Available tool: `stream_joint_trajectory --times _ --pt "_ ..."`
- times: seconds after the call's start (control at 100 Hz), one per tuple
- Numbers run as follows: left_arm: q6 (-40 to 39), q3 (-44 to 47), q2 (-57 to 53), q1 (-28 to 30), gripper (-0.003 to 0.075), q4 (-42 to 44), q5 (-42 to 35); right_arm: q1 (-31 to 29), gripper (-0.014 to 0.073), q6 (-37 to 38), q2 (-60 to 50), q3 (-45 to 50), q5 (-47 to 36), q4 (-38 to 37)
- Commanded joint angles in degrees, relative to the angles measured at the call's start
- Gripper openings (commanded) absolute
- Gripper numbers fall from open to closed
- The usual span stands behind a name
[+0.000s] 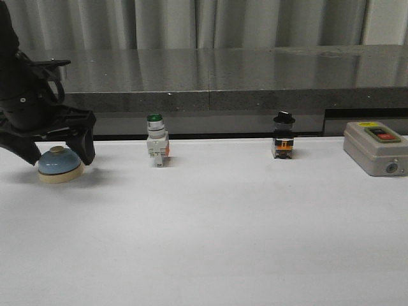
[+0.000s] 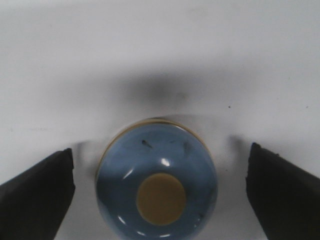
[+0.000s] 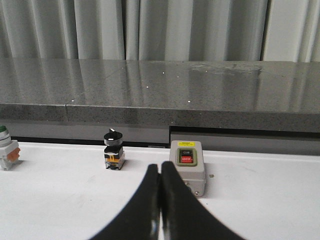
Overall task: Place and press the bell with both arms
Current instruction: 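Lower the left gripper over the blue bell and close on it, then lift the bell with the left gripper and carry it toward table center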
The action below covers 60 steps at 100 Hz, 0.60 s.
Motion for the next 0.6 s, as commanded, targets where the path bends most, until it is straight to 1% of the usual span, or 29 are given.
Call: stream_joint_trajectory --times 0.0,0.11,0.2,0.24,0.27,0.29,0.32,0.33,0.34,0.36,0.39,0.4,0.45,0.5,0.59 --pt "0.0 -1.7 -2.3 -0.3 0.0652 -0.2 -2.2 -0.4 -0.0069 -0.1 -0.8 -0.9 -4.9 -0.2" --pt "0.0 -1.7 -2.1 -0.3 0.0633 -0.2 -1.5 -0.4 -0.0069 -0.1 -0.8 -0.9 -4.9 -0.2" --pt "0.0 -1.7 -2.1 -0.3 0.0568 -0.2 -1.2 -0.4 -0.0069 -0.1 -0.8 -0.9 -4.9 -0.2" --pt "0.0 -1.7 -2.1 -0.3 0.0513 -0.2 -1.0 -0.4 -0.0069 -0.1 -0.8 -0.9 -4.9 -0.2" --pt "0.0 -1.7 -2.1 -0.3 0.0486 -0.2 -0.9 -0.4 -0.0069 -0.1 -0.8 -0.9 -4.9 -0.2" --pt "0.0 -1.7 -2.1 -0.3 0.0446 -0.2 -0.8 -0.4 -0.0069 -0.1 -0.8 -0.9 -4.9 -0.2" --pt "0.0 -1.7 -2.1 -0.3 0.0414 -0.2 -0.8 -0.4 -0.0069 -0.1 -0.8 -0.9 -4.9 -0.2" --pt "0.0 -1.7 -2.1 -0.3 0.0382 -0.2 -0.8 -0.4 -0.0069 -0.1 -0.8 -0.9 -4.9 -0.2" --pt "0.0 -1.7 -2.1 -0.3 0.0382 -0.2 -0.8 -0.4 -0.0069 -0.1 -0.8 -0.9 -4.9 -0.2" --pt "0.0 -1.7 -2.1 -0.3 0.0340 -0.2 -0.8 -0.4 -0.0069 -0.1 -0.8 -0.9 -4.9 -0.2" --pt "0.0 -1.7 -2.1 -0.3 0.0308 -0.2 -0.8 -0.4 -0.0069 -0.1 -0.8 -0.9 -4.9 -0.2" --pt "0.0 -1.7 -2.1 -0.3 0.0279 -0.2 -0.8 -0.4 -0.0069 -0.1 -0.8 -0.9 -4.9 -0.2" --pt "0.0 -1.7 -2.1 -0.3 0.0223 -0.2 -0.8 -0.4 -0.0069 -0.1 -0.8 -0.9 -4.9 -0.2" --pt "0.0 -1.7 -2.1 -0.3 0.0196 0.2 -0.7 -0.4 -0.0069 -0.1 -0.8 -0.9 -4.9 -0.2" --pt "0.0 -1.7 -2.8 -0.3 0.0195 0.3 -0.3 -0.4 -0.0069 -0.1 -0.8 -0.9 -4.9 -0.2"
